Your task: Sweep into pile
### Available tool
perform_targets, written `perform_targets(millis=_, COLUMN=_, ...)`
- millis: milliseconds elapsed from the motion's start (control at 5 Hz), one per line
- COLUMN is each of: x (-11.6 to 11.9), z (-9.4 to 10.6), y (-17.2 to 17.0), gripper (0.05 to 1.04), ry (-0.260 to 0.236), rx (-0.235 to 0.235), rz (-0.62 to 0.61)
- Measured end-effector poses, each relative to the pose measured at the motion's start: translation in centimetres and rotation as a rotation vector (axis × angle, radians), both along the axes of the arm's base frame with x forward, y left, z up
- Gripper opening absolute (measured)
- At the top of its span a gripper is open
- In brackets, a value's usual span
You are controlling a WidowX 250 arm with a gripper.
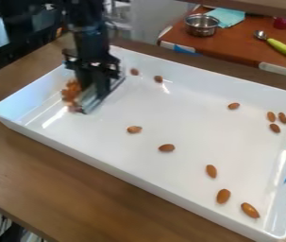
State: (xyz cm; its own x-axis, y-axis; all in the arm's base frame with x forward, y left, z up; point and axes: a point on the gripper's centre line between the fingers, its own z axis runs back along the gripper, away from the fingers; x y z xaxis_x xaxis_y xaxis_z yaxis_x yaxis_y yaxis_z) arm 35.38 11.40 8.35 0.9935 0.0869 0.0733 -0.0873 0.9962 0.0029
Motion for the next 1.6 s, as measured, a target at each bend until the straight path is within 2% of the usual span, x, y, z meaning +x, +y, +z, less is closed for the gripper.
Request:
perform_targets(millis=200, x=-1.5, z=0.1, y=2.8, gripper=0.367, ry=0.037, rx=0.003, rz=-0.009)
perform_targets(millis=400, x=-2.1, z=0.8, y=2.1, gripper=0.368, ry=0.014, rx=-0.064, rz=-0.039)
perform_targets(millis=600, x=-1.2, z=3.7, y=-0.9, gripper=0.368, ry=-0.082, rx=-0.155, rz=-0.039)
perform_targets(millis=800, x=-0.5, z=4.9, y=-5.7, gripper=0.367, ry=-0.082, rx=-0.238, rz=-0.032)
perform_targets(millis=1000, x=-0.3, z=5.4, y=-10.6, gripper=0.368, ry=-0.036, rx=-0.270, rz=-0.027)
perform_targets(millis=1200, x=-0.5, z=5.7, y=-15.3, gripper=0.367, ry=-0.039, rx=-0.220, rz=-0.040)
perform_targets(millis=1400, x=-1.8, z=4.4, y=-20.4, gripper=0.368, ry=-0.031, rx=-0.166, rz=-0.067)
perform_targets(millis=1600, x=-2.1, z=4.4, y=-22.8, gripper=0.368, ry=-0.048, rx=-0.174, rz=-0.050)
